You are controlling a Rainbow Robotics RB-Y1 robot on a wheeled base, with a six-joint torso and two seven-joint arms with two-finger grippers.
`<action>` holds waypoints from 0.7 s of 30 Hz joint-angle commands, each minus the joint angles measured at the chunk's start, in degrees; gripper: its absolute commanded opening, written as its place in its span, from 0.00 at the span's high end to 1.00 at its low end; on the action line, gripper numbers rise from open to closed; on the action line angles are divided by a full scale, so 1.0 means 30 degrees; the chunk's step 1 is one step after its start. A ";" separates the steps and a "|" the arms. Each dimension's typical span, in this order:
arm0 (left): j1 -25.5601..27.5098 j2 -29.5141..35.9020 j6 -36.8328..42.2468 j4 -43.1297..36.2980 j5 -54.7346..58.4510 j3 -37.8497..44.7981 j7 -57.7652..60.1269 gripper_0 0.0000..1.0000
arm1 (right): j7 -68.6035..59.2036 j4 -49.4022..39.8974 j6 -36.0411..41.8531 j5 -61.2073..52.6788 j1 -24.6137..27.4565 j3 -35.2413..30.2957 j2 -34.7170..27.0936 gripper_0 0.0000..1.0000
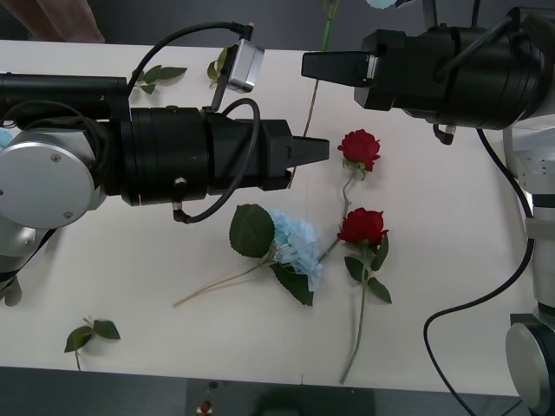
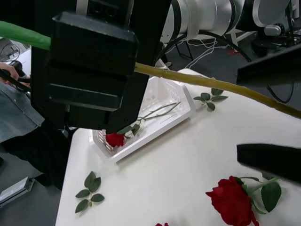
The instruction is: Put the red flowers into the right box and the blue flowers into the left box
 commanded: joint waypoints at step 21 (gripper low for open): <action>-0.0841 0.1423 -0.0159 -0.0138 0.0886 0.0971 0.1205 1.00 | -0.0143 -0.0346 -0.0068 -0.0165 -0.0455 -0.0118 -0.0043 0.00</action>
